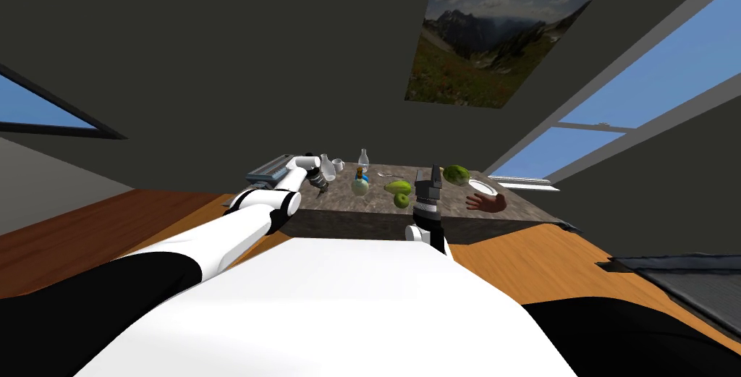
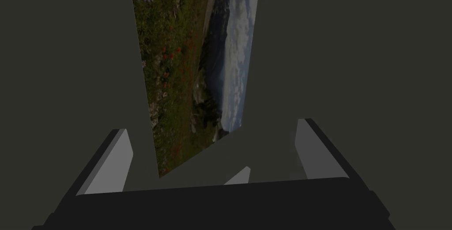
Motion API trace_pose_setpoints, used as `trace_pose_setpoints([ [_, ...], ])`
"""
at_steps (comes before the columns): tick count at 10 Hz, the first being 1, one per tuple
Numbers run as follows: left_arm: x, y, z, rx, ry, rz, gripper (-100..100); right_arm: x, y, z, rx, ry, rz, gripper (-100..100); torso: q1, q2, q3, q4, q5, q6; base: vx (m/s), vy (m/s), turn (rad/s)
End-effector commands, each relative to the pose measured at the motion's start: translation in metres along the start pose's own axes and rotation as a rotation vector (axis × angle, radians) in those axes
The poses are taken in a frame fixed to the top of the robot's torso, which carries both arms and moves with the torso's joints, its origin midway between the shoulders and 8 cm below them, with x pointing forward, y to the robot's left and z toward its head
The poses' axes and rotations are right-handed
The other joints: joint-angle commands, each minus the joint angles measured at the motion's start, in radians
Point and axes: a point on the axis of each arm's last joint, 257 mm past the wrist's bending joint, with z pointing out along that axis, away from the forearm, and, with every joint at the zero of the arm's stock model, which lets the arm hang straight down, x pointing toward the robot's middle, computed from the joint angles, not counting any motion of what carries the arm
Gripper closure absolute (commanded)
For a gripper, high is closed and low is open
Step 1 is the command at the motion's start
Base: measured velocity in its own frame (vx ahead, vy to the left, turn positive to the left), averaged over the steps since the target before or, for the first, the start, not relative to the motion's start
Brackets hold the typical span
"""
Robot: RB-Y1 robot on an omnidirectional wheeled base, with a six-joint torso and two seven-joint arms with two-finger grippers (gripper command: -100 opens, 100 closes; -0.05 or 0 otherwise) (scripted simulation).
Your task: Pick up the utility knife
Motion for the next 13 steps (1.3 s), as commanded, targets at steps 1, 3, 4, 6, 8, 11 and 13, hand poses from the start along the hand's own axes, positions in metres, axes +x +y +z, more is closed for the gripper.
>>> trace_pose_setpoints([
  [1,0.0,0.0,0.0,0.0,0.0,0.0,-100,0.0,0.0,0.0,0.0,0.0,0.0,0,0.0,0.0,0.0,0.0,0.0,0.0,0.007,-0.018,-0.002],
  [3,0.002,0.007,0.003,-0.001,-0.006,-0.016,-100,0.0,0.0,0.0,0.0,0.0,0.0,0,0.003,0.001,0.0,0.0,0.001,0.0,-0.004,0.024,-0.044],
  [4,0.004,0.014,0.006,0.001,-0.007,-0.031,-100,0.0,0.0,0.0,0.0,0.0,0.0,0,0.005,0.001,0.001,0.0,0.001,0.0,-0.019,0.111,-0.189],
  [6,0.007,0.021,0.008,0.002,-0.009,-0.045,-100,0.0,0.0,0.0,0.0,0.0,0.0,0,0.013,0.003,0.002,0.001,0.003,0.0,-0.043,0.146,-0.09],
  [8,0.012,0.035,0.013,0.004,-0.011,-0.073,-100,0.0,0.0,0.0,0.0,0.0,0.0,0,0.01,0.003,0.002,0.001,0.002,0.0,-0.041,0.1,-0.113],
  [11,0.019,0.056,0.02,0.007,-0.012,-0.109,-100,0.0,0.0,0.0,0.0,0.0,0.0,0,0.013,0.004,0.002,0.001,0.003,-0.001,-0.05,0.155,-0.163],
  [13,0.021,0.064,0.022,0.008,-0.012,-0.132,-100,0.0,0.0,0.0,0.0,0.0,0.0,0,0.011,0.003,0.002,0.001,0.003,-0.001,-0.029,0.083,-0.056],
])
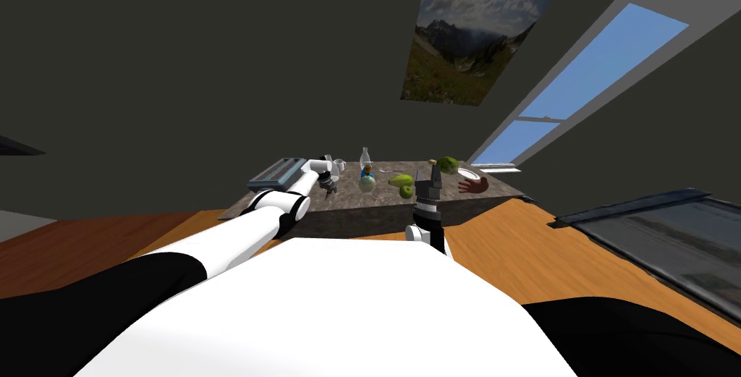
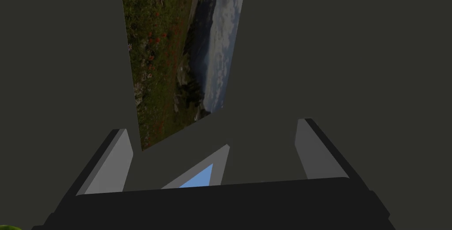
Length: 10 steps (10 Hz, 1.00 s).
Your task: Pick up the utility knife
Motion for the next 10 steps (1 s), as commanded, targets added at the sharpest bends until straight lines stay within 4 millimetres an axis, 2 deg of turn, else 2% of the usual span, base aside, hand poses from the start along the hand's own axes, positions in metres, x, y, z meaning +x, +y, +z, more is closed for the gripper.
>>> trace_pose_setpoints([
  [1,0.002,0.011,0.004,0.001,0.0,-0.025,-100,0.0,0.0,0.0,0.0,0.0,0.0,0,0.0,0.0,0.0,0.0,0.0,0.0,-0.036,0.097,-0.141],
  [2,0.001,0.007,0.002,0.0,-0.001,-0.013,-100,0.0,0.0,0.0,0.0,0.0,0.0,0,0.001,0.0,0.0,0.0,0.0,0.0,-0.018,0.049,-0.036],
  [3,0.001,0.007,0.003,0.0,-0.001,-0.018,100,0.0,0.0,0.0,0.0,0.0,0.0,0,-0.001,-0.001,0.0,0.0,0.0,-0.001,-0.003,0.008,0.006],
  [7,0.001,0.007,0.003,0.0,-0.001,-0.02,100,0.0,0.0,0.0,0.0,0.0,0.0,0,-0.004,-0.003,-0.002,-0.001,-0.001,0.001,0.0,0.0,0.0],
  [8,0.001,0.007,0.003,0.0,-0.001,-0.02,0,0.0,0.0,0.0,0.0,0.0,0.0,0,-0.005,-0.003,-0.002,-0.001,-0.001,0.001,0.0,0.0,0.0],
  [9,-0.001,-0.004,-0.001,-0.001,0.0,0.003,100,0.0,0.0,0.0,0.0,0.0,0.0,0,-0.005,-0.003,-0.002,-0.001,-0.001,0.001,0.055,-0.087,0.193],
  [10,-0.002,-0.012,-0.003,-0.001,0.0,0.01,100,0.0,0.0,0.0,0.0,0.0,0.0,0,-0.008,-0.005,-0.003,-0.001,-0.002,-0.001,0.071,-0.177,0.231],
])
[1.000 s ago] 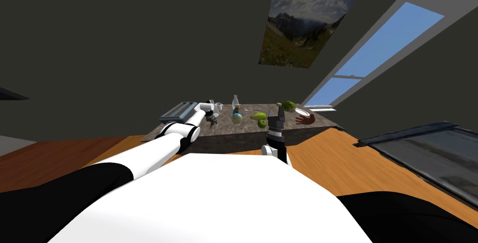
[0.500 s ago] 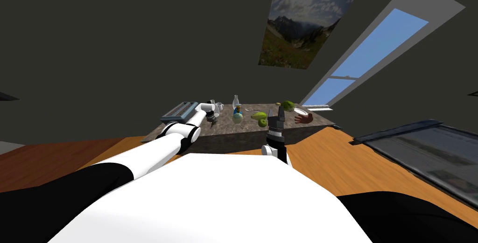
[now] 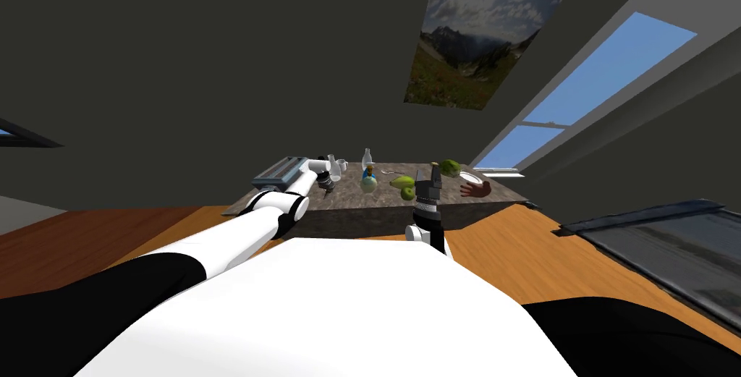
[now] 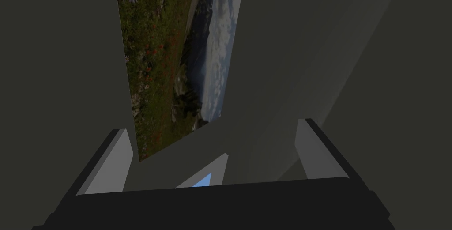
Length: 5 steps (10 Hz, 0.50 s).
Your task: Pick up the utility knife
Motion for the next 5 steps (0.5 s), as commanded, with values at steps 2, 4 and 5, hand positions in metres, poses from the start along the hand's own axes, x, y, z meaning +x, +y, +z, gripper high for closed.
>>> trace_pose_setpoints([
  [2,-0.001,-0.012,-0.004,-0.003,0.0,0.033,100,0.0,0.0,0.0,0.0,0.0,0.0,0,0.0,0.0,0.0,0.0,0.0,0.002,0.033,-0.119,0.055],
  [4,-0.004,-0.026,-0.008,-0.005,0.001,0.056,100,0.0,0.0,0.0,0.0,0.0,0.0,0,0.001,0.001,0.001,0.001,0.0,0.001,0.055,-0.131,0.16],
  [5,-0.004,-0.026,-0.008,-0.005,0.001,0.062,100,0.0,0.0,0.0,0.0,0.0,0.0,0,0.0,0.0,0.0,0.0,0.0,0.001,0.031,-0.092,0.051],
])
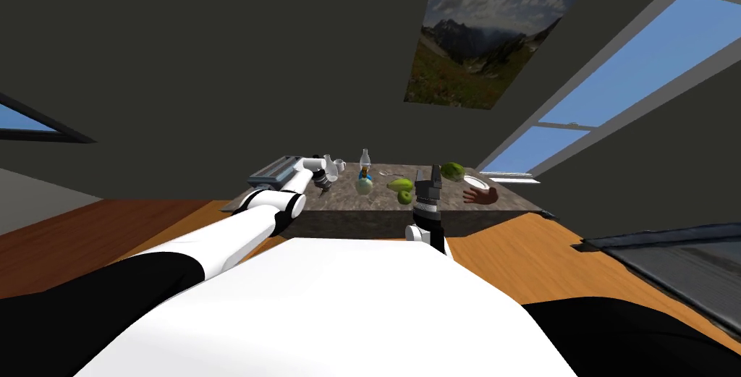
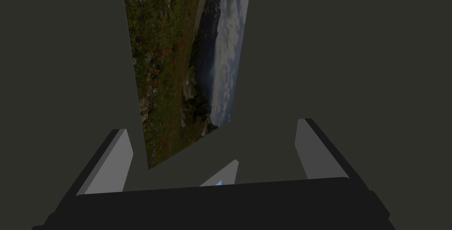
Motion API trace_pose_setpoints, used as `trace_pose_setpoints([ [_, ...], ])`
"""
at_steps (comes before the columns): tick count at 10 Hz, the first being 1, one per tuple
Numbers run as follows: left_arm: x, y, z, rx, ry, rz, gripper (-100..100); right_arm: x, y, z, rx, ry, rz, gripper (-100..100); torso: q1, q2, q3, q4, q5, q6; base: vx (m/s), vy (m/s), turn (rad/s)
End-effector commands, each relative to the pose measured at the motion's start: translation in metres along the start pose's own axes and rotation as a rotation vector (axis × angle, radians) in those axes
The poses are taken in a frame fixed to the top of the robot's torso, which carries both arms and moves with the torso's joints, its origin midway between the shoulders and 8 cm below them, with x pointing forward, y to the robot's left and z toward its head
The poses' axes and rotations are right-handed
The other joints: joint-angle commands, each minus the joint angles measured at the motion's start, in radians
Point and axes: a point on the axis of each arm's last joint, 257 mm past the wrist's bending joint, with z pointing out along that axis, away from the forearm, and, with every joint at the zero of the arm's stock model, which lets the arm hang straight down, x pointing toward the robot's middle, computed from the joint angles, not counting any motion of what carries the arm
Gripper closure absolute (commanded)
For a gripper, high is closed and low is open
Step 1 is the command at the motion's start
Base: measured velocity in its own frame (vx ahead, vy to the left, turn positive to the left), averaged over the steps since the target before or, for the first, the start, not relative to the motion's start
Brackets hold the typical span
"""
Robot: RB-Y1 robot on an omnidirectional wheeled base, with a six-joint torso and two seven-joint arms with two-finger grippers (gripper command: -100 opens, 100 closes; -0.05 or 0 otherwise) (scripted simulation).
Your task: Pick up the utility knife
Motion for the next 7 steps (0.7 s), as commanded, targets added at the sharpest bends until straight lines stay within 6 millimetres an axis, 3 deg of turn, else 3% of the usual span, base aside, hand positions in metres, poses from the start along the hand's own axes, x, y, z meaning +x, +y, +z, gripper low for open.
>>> trace_pose_setpoints([
  [1,-0.003,-0.008,-0.002,-0.002,0.002,0.021,100,0.0,0.0,0.0,0.0,0.0,0.0,0,0.0,0.0,0.0,0.0,0.0,0.0,0.013,-0.073,0.052],
  [4,-0.009,-0.029,-0.01,-0.005,0.007,0.057,100,0.0,0.0,0.0,0.0,0.0,0.0,0,-0.001,0.001,0.001,0.0,0.0,-0.001,0.03,-0.136,0.159],
  [6,-0.009,-0.029,-0.009,-0.005,0.004,0.057,100,0.0,0.0,0.0,0.0,0.0,0.0,0,-0.001,0.001,0.001,0.0,0.0,0.0,0.017,-0.068,0.027],
  [7,-0.009,-0.029,-0.009,-0.005,0.005,0.06,0,0.0,0.0,0.0,0.0,0.0,0.0,0,0.003,0.001,0.001,0.001,0.0,0.0,0.002,-0.009,-0.003],
])
